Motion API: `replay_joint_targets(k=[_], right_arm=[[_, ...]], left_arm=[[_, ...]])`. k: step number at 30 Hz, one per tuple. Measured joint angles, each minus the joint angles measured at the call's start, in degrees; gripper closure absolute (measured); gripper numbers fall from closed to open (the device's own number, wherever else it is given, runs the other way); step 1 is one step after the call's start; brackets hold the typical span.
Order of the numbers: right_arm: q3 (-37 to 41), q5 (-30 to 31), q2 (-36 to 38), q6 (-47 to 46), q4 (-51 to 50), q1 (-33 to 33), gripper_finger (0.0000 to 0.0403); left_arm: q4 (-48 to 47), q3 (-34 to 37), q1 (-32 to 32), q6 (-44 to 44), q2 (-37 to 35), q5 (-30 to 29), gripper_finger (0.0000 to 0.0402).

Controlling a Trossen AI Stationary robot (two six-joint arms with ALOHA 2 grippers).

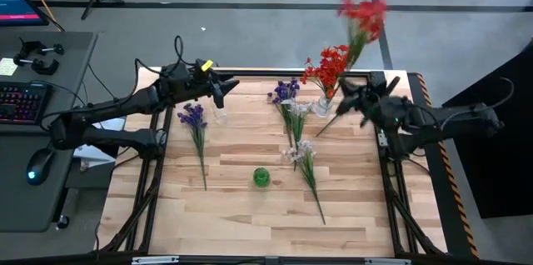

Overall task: Sort flowers into vase by color
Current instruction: Put the orange flowers into the top right transparent flower vase

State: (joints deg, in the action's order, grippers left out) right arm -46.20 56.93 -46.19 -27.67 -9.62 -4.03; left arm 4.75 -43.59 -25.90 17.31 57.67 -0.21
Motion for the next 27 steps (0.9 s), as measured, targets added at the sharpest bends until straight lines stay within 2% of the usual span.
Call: replay_joint_targets(k=[3,7,10,13,16,19,21,23,25,27], right_arm=[[1.2,-5.3,1.3,2.7,0.1,9.1,0.0403],[3.4,-17.7,6.1,12.0,12.5,18.1,0.0403],[4.6,-19.4,10.7,14.0,12.0,22.1,0.0403],[6.9,-17.7,16.8,14.1,6.6,23.8,0.0403],[10.8,-15.0,24.7,11.7,0.3,25.6,0.0403],[17.6,-16.9,33.7,6.3,-1.6,27.8,0.0403],[24.0,-20.2,39.2,3.3,2.0,29.7,0.0403],[30.6,-25.2,42.6,-0.6,10.1,31.9,0.0403],[36.5,-30.7,42.5,-4.4,16.8,34.2,0.0403],[40.5,-32.1,40.0,-6.6,22.5,36.3,0.0403]], left_arm=[[0.0,0.0,-0.9,-1.6,-2.1,0.0,0.0232],[-0.1,0.0,-2.6,-3.8,-5.0,0.1,0.0232],[-0.1,0.0,-4.0,-3.9,-6.3,0.1,0.0232],[0.0,0.0,-5.0,-3.9,-7.0,0.4,0.0232],[1.7,0.0,-6.0,-2.4,-6.6,0.5,0.0232],[4.7,0.0,-6.7,-0.7,-5.8,0.5,0.0232],[6.6,0.0,-6.8,-0.1,-5.2,0.5,0.0232],[7.8,0.0,-6.8,0.0,-4.7,0.4,0.0232],[7.5,0.0,-6.8,0.3,-4.1,-0.3,0.0232],[7.1,0.0,-6.8,0.9,-3.4,-0.3,0.0232]])
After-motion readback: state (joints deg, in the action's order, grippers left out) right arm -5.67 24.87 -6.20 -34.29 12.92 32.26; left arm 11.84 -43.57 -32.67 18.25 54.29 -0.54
